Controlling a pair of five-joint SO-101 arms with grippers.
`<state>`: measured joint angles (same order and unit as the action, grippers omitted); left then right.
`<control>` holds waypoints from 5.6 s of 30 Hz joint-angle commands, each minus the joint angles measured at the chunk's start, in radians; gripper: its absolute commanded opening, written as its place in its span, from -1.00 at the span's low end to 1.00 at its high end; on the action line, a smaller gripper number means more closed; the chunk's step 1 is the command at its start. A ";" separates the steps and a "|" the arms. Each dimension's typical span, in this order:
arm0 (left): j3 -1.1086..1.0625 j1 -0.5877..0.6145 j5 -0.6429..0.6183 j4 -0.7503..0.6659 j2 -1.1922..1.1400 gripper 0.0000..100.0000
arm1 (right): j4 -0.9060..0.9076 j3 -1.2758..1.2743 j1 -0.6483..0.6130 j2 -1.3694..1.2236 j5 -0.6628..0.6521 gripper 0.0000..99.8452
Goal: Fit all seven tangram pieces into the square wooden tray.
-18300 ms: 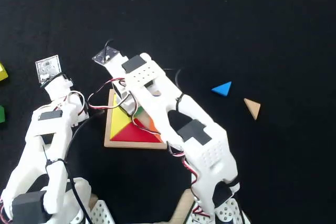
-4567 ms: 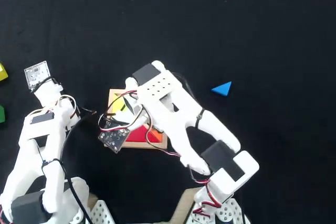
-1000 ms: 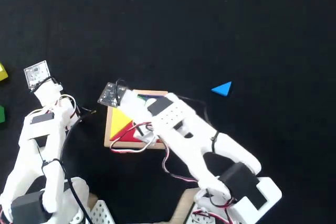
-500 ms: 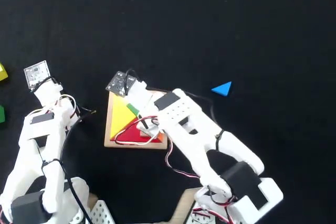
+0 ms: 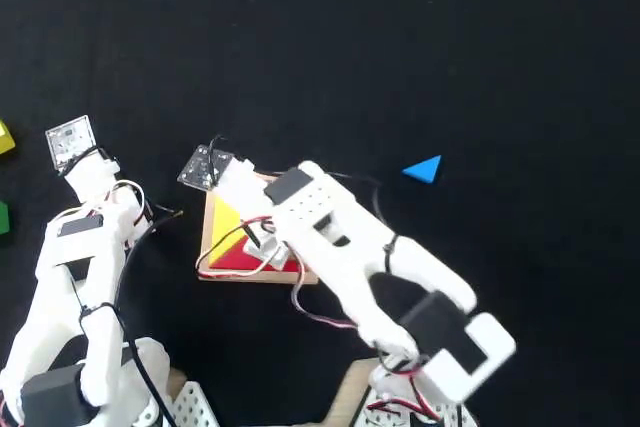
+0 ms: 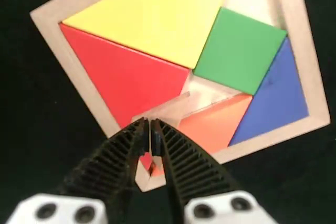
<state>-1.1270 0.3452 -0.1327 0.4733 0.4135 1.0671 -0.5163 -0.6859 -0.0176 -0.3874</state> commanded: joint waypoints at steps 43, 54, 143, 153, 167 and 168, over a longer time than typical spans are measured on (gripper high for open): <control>0.012 -0.002 0.052 -0.015 0.021 -0.88 | -0.017 0.185 0.074 -0.163 0.046 -0.98; 0.013 -0.002 0.052 -0.015 0.021 -0.88 | -0.009 0.182 0.149 -0.156 0.044 -0.98; 0.007 -0.005 0.051 -0.008 0.026 -0.88 | 0.080 0.213 0.865 0.059 -0.299 -0.58; 0.035 -0.028 0.057 0.040 0.020 -0.88 | 0.138 0.450 0.772 -0.196 -0.313 -0.57; 0.035 -0.028 0.057 0.032 0.020 -0.88 | 0.146 0.760 0.799 -0.479 -0.261 -0.53; 0.035 -0.028 0.057 0.032 0.020 -0.88 | 0.146 0.789 0.806 -0.509 -0.261 -0.54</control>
<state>-1.1270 0.3330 -0.0836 0.5071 0.4135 1.2098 0.1619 0.0982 -0.4933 -0.6621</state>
